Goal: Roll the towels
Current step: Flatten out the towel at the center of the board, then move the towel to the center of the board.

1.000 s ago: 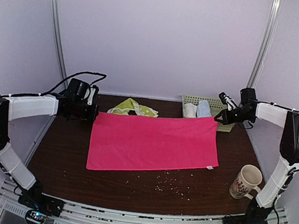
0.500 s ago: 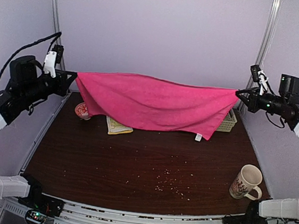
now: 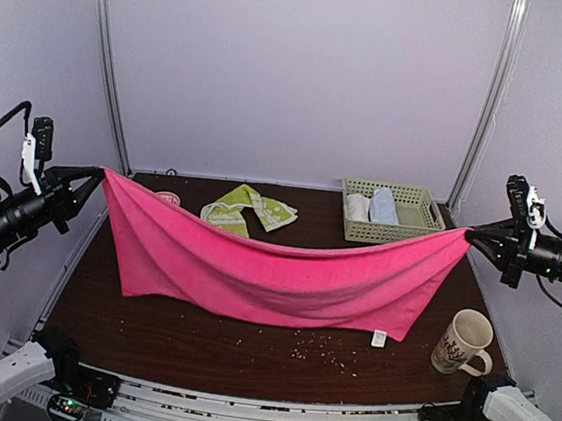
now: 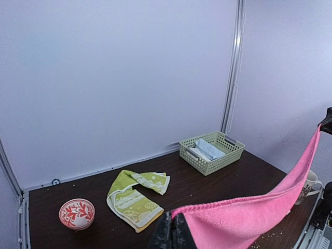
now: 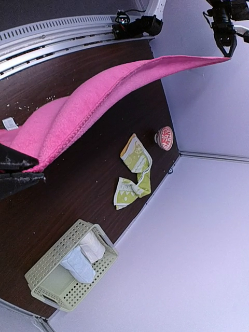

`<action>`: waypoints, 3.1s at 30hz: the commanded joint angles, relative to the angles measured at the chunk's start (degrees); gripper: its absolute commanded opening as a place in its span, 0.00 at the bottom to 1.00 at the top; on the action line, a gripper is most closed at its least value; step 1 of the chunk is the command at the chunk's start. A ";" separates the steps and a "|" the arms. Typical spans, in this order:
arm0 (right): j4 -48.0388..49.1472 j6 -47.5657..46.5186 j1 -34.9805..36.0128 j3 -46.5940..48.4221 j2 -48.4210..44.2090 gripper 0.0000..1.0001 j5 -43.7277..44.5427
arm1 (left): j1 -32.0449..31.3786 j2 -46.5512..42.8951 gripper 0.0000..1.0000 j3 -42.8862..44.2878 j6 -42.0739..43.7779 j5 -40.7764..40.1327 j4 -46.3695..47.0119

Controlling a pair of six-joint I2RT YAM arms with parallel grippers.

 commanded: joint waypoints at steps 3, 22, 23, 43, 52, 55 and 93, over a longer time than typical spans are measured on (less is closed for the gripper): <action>-1.05 -2.38 -0.58 -2.24 3.10 0.00 -3.78 | 0.05 3.87 0.00 -2.43 -3.03 2.11 -0.73; 23.77 1.04 3.28 -5.48 49.76 0.00 18.21 | 0.09 57.67 0.00 -3.56 -8.99 -13.32 13.37; 24.61 1.77 3.27 -4.39 51.25 0.00 18.91 | 0.06 58.64 0.00 -3.14 -9.01 -14.27 13.61; 25.45 7.03 7.69 6.68 64.14 0.28 30.77 | 0.06 63.51 0.07 1.87 -9.75 -23.93 12.05; 17.67 5.67 7.89 4.88 53.14 0.44 31.01 | 0.07 57.34 0.46 4.87 -10.25 -22.75 1.05; 11.76 0.61 9.09 2.93 49.29 0.41 30.40 | -1.01 54.84 0.39 4.79 -11.01 -16.17 -3.44; -4.08 -20.11 36.61 -15.82 55.12 0.25 47.64 | -17.70 50.42 0.00 -17.29 -27.28 -6.85 -23.81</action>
